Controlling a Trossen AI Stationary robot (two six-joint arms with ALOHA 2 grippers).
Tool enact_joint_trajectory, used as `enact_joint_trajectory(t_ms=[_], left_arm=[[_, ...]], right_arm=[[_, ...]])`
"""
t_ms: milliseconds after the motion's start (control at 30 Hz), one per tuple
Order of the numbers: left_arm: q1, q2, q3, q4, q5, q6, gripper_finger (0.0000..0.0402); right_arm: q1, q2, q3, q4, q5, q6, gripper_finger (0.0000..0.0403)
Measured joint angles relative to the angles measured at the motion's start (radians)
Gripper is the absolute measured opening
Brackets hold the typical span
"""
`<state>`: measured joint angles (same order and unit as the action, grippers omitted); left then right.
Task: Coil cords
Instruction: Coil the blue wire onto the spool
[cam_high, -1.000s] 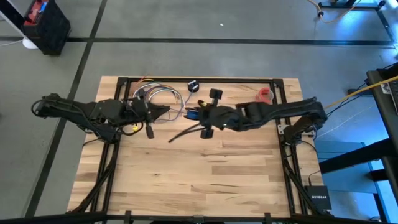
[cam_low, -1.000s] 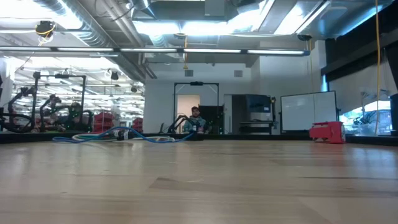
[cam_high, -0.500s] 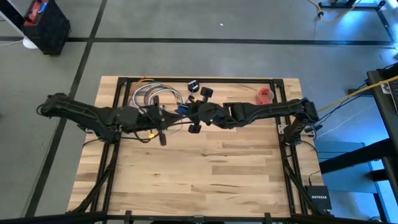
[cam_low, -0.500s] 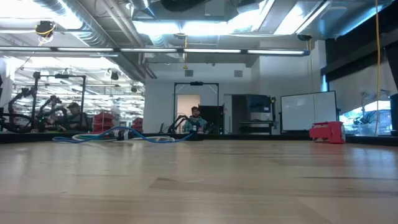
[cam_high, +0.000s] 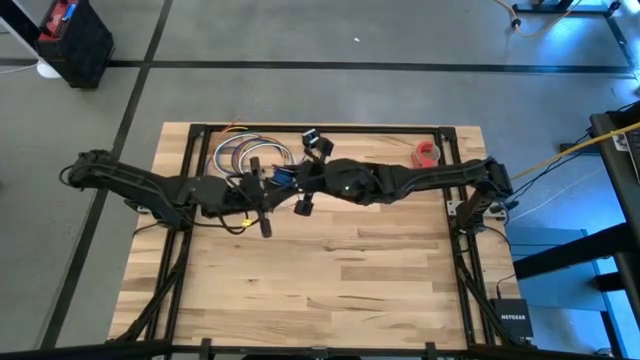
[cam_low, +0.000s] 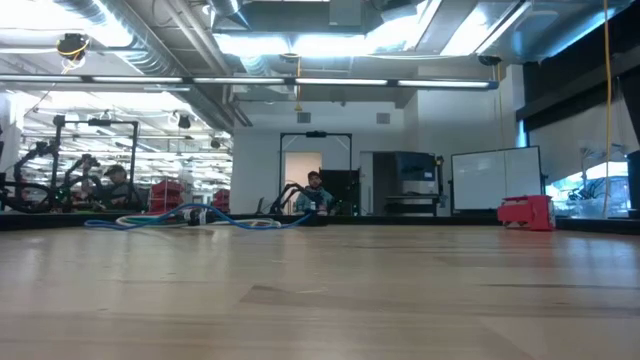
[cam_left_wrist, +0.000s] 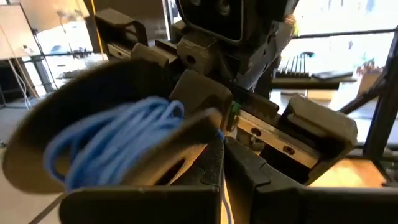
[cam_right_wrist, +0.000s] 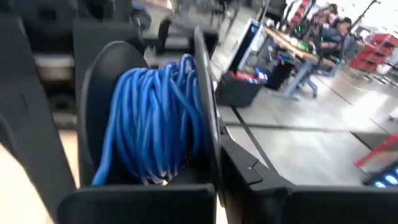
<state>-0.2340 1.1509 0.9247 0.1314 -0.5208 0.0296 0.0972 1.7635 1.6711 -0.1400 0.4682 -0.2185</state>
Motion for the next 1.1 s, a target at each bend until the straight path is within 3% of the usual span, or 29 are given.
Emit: enact_joint_trajectory(t_ms=[233, 433, 1100], left_arm=[[0.0, -0.002, 0.004, 0.01, 0.005, 0.007, 0.0], [0.0, 0.001, 0.001, 0.002, 0.005, 0.024, 0.0], [0.001, 0.004, -0.002, -0.021, -0.006, 0.03, 0.0]], right_arm=[[-0.001, -0.019, 0.0, 0.135, -0.092, -0.002, 0.0003], [0.0, -0.02, 0.048, 0.117, -0.152, -0.003, 0.0003], [0.001, -0.025, 0.179, -0.055, -0.174, -0.002, 0.0003]])
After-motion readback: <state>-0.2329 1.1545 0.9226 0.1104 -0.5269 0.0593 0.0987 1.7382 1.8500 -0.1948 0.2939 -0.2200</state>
